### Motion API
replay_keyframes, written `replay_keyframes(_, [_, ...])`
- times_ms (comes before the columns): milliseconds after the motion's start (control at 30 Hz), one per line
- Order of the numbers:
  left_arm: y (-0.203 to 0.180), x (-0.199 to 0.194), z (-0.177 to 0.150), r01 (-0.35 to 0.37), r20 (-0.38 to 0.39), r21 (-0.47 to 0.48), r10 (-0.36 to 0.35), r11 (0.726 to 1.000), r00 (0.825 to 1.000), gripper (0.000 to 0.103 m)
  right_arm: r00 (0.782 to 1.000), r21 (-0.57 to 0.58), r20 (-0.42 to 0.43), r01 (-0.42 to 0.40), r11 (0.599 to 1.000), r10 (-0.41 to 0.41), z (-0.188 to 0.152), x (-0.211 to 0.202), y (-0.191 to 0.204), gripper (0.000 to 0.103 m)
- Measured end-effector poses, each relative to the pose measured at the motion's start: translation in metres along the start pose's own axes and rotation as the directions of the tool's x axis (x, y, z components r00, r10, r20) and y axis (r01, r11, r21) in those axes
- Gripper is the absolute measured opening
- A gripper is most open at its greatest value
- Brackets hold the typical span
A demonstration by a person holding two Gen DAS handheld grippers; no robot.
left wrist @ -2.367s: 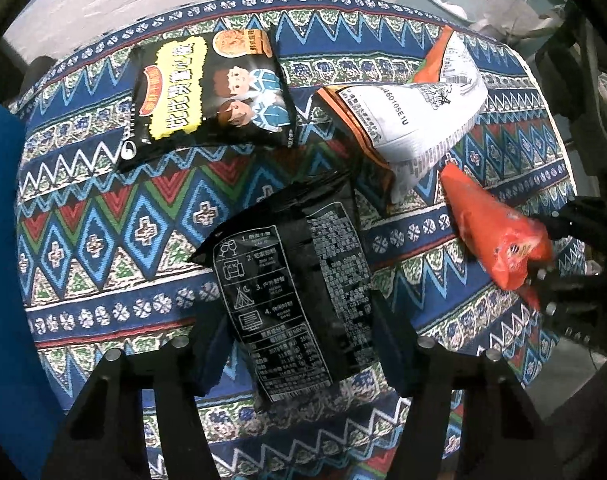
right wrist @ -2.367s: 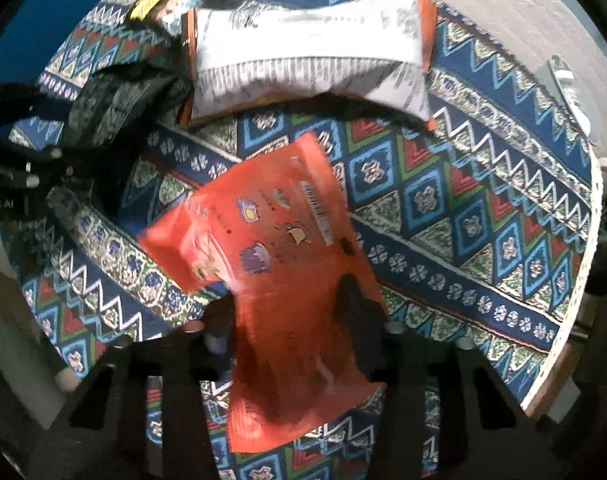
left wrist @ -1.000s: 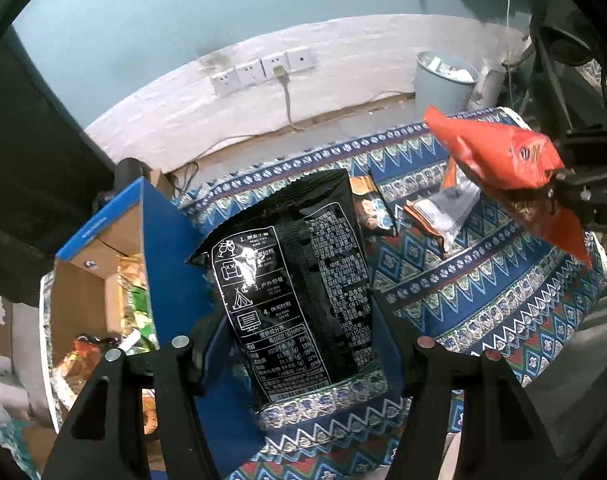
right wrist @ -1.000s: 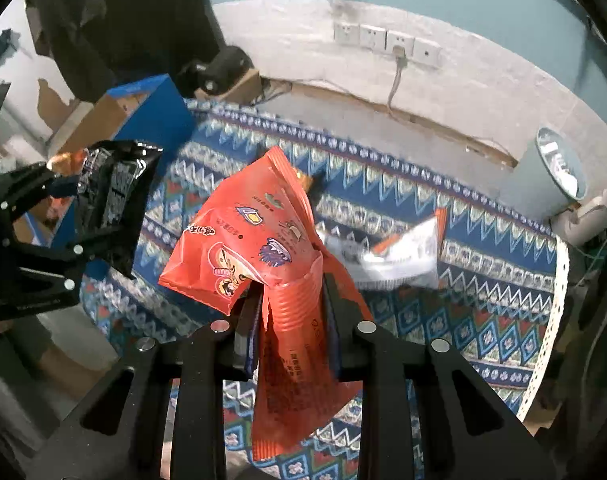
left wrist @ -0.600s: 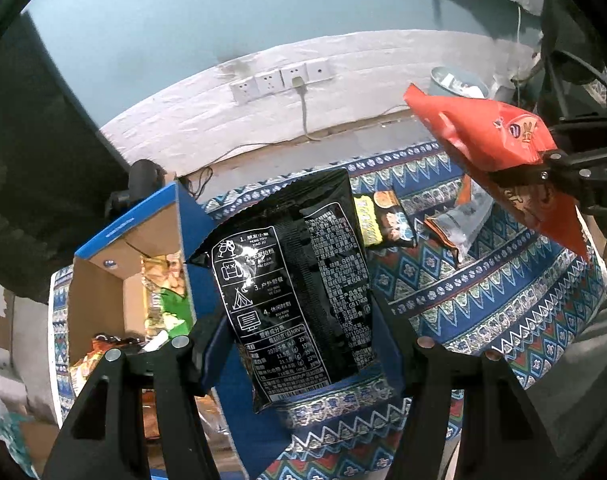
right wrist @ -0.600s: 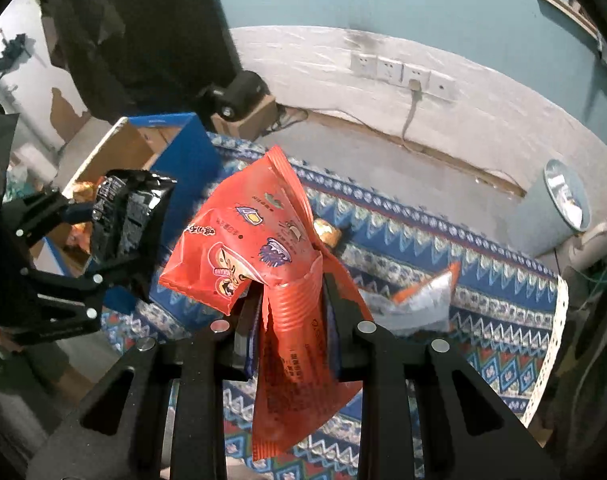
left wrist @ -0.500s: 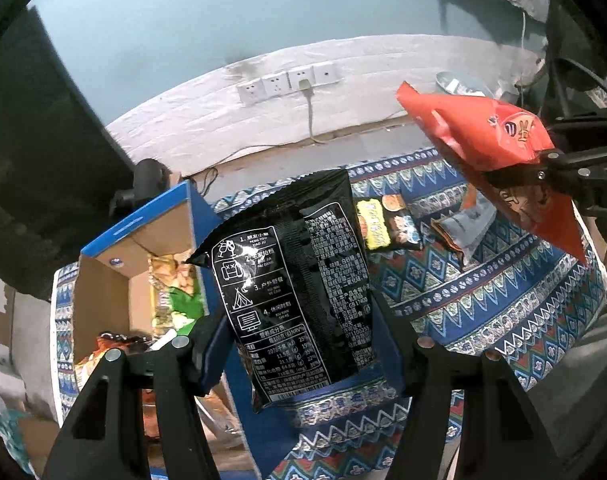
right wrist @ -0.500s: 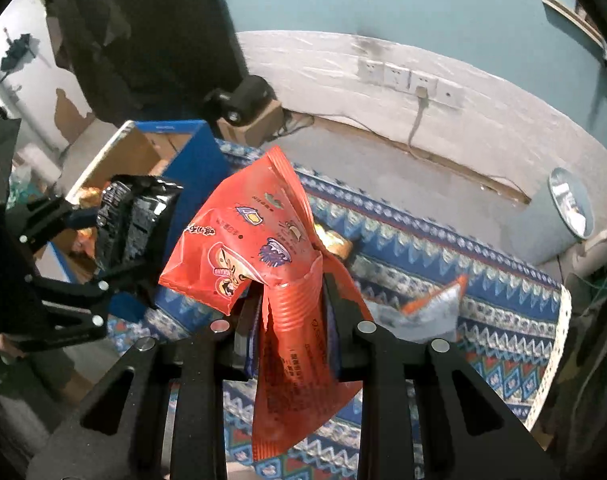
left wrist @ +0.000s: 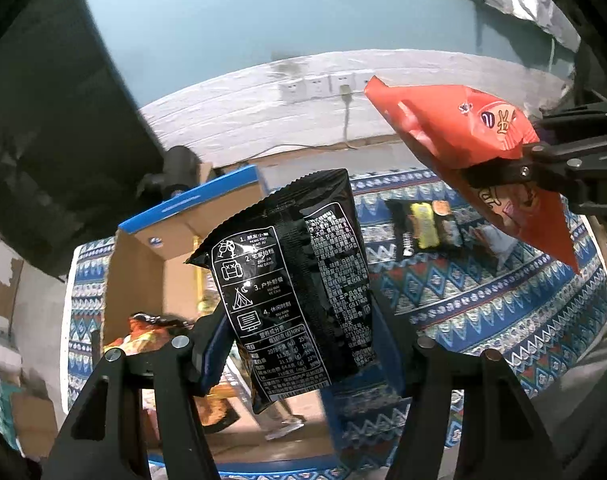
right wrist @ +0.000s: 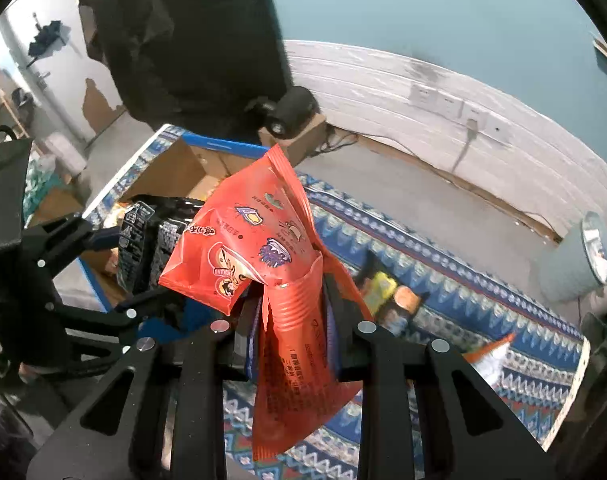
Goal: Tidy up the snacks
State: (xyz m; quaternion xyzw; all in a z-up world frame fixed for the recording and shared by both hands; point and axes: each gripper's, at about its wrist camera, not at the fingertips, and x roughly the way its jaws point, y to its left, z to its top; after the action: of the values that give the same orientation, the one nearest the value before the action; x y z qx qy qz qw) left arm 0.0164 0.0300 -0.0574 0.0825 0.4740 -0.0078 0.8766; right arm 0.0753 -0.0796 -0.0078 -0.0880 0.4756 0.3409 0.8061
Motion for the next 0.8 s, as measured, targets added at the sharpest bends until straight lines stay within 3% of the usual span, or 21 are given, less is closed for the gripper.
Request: replay_keyframes(800, [0.112, 0.016, -0.02, -0.077, -0.035, -0.202, 0.071, 0.976, 0.997, 0.064, 0.995, -0.101, -0.041, -0.097, 0.99, 0.093, 0.074, 0.066, 0.092, 0.025])
